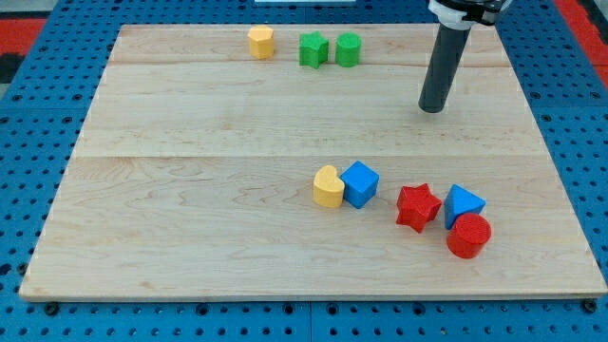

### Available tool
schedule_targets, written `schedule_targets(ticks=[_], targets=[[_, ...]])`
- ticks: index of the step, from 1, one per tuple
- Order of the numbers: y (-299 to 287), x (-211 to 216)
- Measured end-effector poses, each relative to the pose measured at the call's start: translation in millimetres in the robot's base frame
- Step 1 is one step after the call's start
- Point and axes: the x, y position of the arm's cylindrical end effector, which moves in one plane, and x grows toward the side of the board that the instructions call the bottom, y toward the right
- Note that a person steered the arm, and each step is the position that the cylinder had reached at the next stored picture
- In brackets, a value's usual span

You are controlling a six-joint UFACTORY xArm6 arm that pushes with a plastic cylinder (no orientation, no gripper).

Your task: Point your arm diagonally to the green circle

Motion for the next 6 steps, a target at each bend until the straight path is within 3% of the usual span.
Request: schedule_targets(ticks=[2,4,5,6], targets=[[-1.9,-35.6],[-6.4,-142.7],[-23.4,-172.3],[-23.4,-172.3]])
